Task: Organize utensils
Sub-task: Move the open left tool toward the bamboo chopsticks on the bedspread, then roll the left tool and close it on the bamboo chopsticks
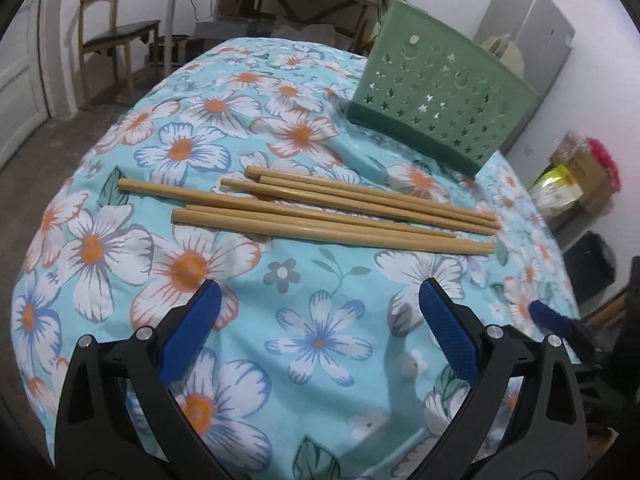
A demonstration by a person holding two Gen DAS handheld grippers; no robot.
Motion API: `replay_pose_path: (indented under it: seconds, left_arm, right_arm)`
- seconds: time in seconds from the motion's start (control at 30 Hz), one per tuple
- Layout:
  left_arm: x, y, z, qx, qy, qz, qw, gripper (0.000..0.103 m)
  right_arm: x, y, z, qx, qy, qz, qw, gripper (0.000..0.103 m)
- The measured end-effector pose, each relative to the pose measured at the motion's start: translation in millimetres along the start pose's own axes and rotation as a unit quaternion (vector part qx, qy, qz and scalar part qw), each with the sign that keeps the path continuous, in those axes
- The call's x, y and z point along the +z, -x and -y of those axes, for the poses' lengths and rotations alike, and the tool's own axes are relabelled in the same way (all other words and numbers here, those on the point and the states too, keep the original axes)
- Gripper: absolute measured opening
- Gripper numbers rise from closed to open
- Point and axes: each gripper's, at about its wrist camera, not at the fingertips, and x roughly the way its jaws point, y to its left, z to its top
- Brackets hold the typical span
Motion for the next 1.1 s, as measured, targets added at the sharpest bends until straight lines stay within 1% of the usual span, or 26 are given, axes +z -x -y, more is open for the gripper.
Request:
replay_pose_path:
  seconds: [0.07,0.17,0.23,0.43,0.47,0.53,0.6,0.63,0.67,0.77,0.83,0.9,0.93,1.0,1.07,1.1]
  left_arm:
    - [2,2,-9,-0.031,0.016,0.001,0.9994,0.095]
    - [4,4,-22,-0.075,0.04,0.011,0.9963,0.095]
    - [4,5,-28,-0.096,0.05,0.019,0.9939,0.095]
    - [7,7,-37,-0.132,0.089,0.04,0.9864,0.095]
    - [8,7,-41,-0.141,0.101,0.043,0.9838,0.095]
    - [10,8,-49,-0.157,0.124,0.049,0.9785,0.09]
    - [13,5,-59,-0.166,0.152,0.05,0.9731,0.075]
    - [14,3,-64,-0.167,0.165,0.047,0.9707,0.071]
    - [15,1,-68,-0.167,0.179,0.046,0.9683,0.062]
    - [18,-3,-77,-0.188,0.217,0.049,0.9565,0.057]
    - [17,-5,-80,-0.187,0.234,0.051,0.9526,0.05]
    - [16,-6,-84,-0.18,0.246,0.052,0.951,0.038]
    - [14,-7,-86,-0.179,0.25,0.053,0.9501,0.035]
    - [12,-9,-91,-0.179,0.262,0.05,0.9472,0.02]
    - [11,-13,-96,-0.18,0.273,0.042,0.9441,0.011]
    - [10,-14,-99,-0.186,0.281,0.038,0.9408,0.008]
  right_arm:
    - [0,-1,0,-0.003,0.0,0.002,1.0,0.097]
    - [-1,-1,0,-0.008,-0.004,0.004,1.0,0.097]
    - [0,-3,-2,-0.018,-0.005,0.007,1.0,0.097]
    - [6,-11,-11,-0.065,-0.029,0.009,0.997,0.097]
    - [7,-12,-13,-0.071,-0.03,0.008,0.997,0.098]
    - [8,-14,-14,-0.081,-0.033,0.008,0.996,0.098]
    - [9,-15,-15,-0.088,-0.038,0.006,0.995,0.098]
    - [9,-15,-15,-0.089,-0.04,0.004,0.995,0.098]
    - [10,-15,-14,-0.09,-0.044,0.001,0.995,0.098]
    - [12,-15,-13,-0.087,-0.056,-0.005,0.995,0.098]
    - [13,-14,-12,-0.086,-0.061,-0.007,0.994,0.098]
    - [13,-15,-12,-0.086,-0.062,-0.007,0.994,0.098]
    - [12,-15,-12,-0.087,-0.061,-0.005,0.994,0.098]
    - [11,-16,-13,-0.09,-0.055,0.0,0.994,0.098]
    - [10,-16,-14,-0.092,-0.051,0.004,0.994,0.098]
    - [10,-16,-14,-0.091,-0.051,0.005,0.994,0.098]
